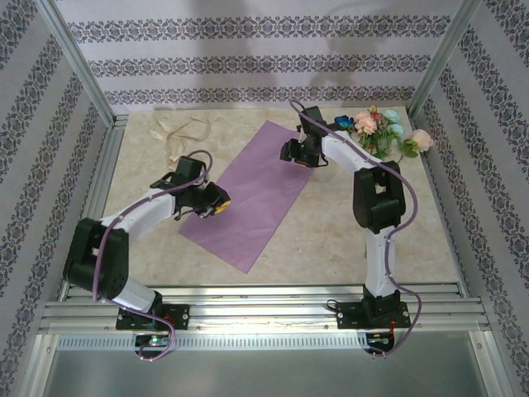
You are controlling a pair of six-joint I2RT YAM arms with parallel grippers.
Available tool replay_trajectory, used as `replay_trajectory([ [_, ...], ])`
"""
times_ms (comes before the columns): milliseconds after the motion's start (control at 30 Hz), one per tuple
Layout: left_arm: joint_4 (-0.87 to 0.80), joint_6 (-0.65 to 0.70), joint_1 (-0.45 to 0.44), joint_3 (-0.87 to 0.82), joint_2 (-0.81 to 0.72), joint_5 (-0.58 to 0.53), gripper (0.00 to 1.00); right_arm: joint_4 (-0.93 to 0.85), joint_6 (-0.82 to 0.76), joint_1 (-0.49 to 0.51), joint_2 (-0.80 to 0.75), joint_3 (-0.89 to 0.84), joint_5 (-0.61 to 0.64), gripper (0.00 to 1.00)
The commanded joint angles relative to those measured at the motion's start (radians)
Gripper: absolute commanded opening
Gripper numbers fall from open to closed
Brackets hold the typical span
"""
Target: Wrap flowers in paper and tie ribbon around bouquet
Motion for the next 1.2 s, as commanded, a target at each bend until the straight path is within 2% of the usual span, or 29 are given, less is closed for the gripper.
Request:
replay_trajectory([
  [0,-0.216,0.099,0.084,0.001,-0.018,-0.063,0.19,-0.035,-0.079,0.085,-0.161,-0.101,0.068,0.56],
  [100,-0.284,0.170,0.169,-0.014,0.002,-0.068,0.18,-0.024,-0.086,0.212,-0.238,-0.214,0.085,0.51],
  [200,-0.329,0.215,0.234,-0.004,0.031,-0.121,0.18,-0.006,-0.085,0.387,-0.263,-0.280,0.112,0.50],
  [267,-0.314,0.219,0.286,-0.018,0.044,-0.130,0.19,-0.006,-0.090,0.502,-0.232,-0.283,0.143,0.52],
  [400,-0.296,0.249,0.325,-0.012,0.093,-0.099,0.27,-0.024,-0.083,0.625,-0.116,-0.239,0.172,0.56],
  [500,-0.306,0.261,0.323,-0.006,0.099,-0.077,0.29,-0.054,-0.074,0.629,-0.051,-0.211,0.212,0.55],
  [633,-0.310,0.275,0.320,-0.037,0.073,-0.041,0.40,-0.056,-0.099,0.565,-0.020,-0.234,0.225,0.51],
  [800,-0.340,0.324,0.283,-0.052,0.062,-0.036,0.45,-0.053,-0.179,0.487,-0.005,-0.245,0.192,0.45],
  [933,-0.319,0.332,0.242,-0.052,0.074,-0.045,0.46,-0.055,-0.246,0.482,-0.019,-0.242,0.189,0.46],
  [1167,-0.274,0.301,0.165,0.006,0.123,-0.104,0.46,-0.038,-0.214,0.487,-0.111,-0.266,0.204,0.54],
])
